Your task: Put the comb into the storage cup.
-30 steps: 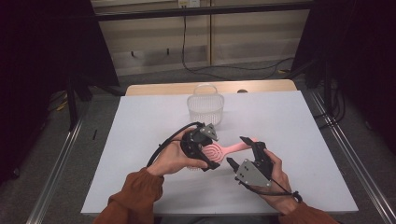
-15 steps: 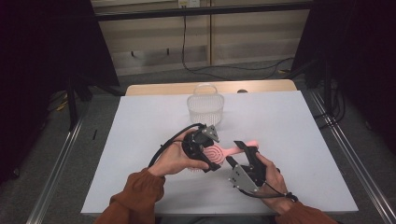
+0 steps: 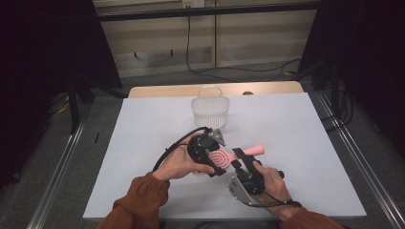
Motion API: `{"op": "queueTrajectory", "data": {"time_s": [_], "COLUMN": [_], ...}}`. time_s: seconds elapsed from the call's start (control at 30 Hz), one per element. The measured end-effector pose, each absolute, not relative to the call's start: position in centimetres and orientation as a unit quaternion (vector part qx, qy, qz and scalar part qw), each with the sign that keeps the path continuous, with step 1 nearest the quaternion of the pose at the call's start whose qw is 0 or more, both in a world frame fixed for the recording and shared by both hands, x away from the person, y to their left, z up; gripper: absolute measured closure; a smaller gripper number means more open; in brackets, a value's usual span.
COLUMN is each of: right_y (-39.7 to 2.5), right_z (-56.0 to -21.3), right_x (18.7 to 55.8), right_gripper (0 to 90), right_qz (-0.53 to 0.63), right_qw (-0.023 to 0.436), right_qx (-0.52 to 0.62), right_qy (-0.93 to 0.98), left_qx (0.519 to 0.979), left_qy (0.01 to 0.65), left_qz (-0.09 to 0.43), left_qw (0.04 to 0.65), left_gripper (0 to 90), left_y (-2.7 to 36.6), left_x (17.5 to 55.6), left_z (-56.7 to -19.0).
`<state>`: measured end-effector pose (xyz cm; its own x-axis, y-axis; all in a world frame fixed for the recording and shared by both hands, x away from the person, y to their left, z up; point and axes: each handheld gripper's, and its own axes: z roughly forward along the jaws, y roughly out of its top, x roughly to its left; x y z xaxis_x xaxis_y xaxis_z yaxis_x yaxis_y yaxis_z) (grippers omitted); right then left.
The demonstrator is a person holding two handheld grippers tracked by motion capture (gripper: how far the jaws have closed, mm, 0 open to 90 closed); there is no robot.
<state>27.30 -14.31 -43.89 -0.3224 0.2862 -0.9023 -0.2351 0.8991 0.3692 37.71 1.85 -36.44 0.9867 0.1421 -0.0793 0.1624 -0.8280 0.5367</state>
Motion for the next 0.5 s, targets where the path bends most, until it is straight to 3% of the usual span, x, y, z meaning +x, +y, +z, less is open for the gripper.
{"op": "queueTrajectory", "data": {"time_s": [0.5], "right_y": [-14.00], "right_z": [-44.22], "right_x": [27.18], "right_gripper": [70.3], "right_qz": [0.197], "right_qw": [0.600], "right_qx": [-0.012], "right_qy": [0.775], "left_qx": [0.955], "left_qy": [0.088], "left_qz": [-0.023], "left_qw": [0.282], "left_gripper": [19.5], "left_y": [1.65], "left_x": [37.71], "left_z": [-36.46]}}
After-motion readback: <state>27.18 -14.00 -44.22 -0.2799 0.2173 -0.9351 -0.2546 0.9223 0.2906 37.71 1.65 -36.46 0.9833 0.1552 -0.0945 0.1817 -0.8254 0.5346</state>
